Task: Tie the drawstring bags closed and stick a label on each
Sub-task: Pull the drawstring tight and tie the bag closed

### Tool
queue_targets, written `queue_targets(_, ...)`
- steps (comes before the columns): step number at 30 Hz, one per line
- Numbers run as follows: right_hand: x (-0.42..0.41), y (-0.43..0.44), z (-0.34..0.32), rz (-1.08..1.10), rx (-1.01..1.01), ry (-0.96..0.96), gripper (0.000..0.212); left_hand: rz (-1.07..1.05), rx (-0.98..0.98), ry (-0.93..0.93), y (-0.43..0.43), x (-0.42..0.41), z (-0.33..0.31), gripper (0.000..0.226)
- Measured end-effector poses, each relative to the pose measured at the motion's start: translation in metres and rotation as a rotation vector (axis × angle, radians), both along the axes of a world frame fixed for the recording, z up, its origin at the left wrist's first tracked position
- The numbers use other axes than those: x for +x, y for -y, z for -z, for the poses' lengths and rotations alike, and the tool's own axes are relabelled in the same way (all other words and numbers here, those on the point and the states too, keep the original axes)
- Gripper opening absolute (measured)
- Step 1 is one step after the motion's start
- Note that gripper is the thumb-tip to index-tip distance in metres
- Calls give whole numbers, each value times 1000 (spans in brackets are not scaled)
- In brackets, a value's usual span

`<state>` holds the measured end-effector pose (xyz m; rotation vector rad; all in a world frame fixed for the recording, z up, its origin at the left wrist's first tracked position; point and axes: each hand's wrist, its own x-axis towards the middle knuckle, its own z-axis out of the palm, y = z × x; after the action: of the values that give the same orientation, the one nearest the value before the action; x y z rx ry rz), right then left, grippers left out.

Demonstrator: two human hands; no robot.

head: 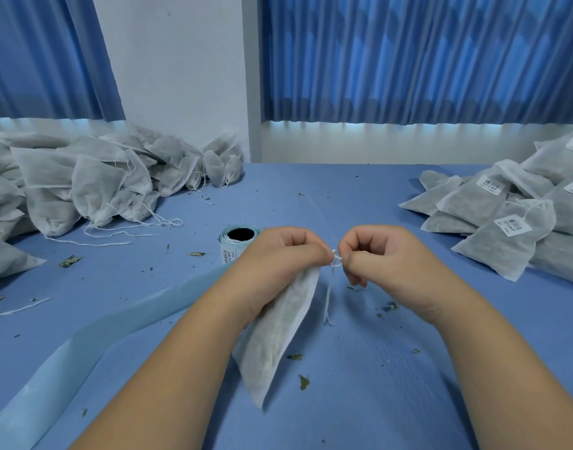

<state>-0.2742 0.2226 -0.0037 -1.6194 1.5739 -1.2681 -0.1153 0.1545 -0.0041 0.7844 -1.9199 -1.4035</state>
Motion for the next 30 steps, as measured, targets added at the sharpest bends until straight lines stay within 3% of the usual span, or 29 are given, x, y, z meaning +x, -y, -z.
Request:
queue_targets(15, 3, 5, 1, 22, -150, 159, 16, -68, 17, -56, 2, -3, 3, 12)
queue_targets(23, 2, 8, 9, 160, -119, -116, 22, -195, -165, 45, 6, -8, 11, 15)
queue_targets(30, 3, 7, 8, 188, -8, -126, 21, -258, -277, 44, 6, -12, 15, 11)
